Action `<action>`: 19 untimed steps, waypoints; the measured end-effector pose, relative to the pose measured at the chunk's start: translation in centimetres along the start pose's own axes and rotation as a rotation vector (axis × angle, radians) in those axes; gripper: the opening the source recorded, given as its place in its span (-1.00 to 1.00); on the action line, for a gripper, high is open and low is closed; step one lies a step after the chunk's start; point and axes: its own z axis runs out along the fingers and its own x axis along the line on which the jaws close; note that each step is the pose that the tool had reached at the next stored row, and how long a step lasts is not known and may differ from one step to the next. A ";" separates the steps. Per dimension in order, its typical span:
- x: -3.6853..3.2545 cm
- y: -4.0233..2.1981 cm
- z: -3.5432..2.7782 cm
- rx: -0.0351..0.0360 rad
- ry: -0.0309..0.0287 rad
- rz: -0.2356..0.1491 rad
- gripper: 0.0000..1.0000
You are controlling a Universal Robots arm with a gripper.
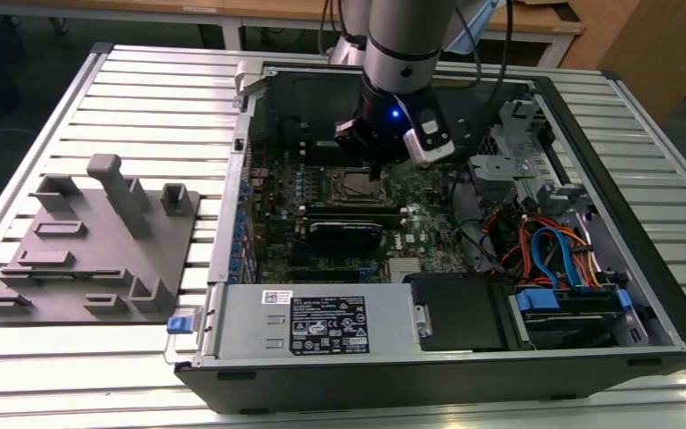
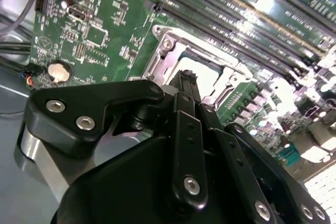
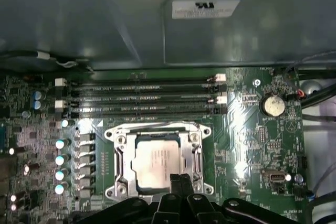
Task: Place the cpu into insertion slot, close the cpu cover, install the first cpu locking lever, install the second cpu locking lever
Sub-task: 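Install the second cpu locking lever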
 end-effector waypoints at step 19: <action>0.42 -0.55 -0.04 -0.0001 0.0004 -0.005 -0.79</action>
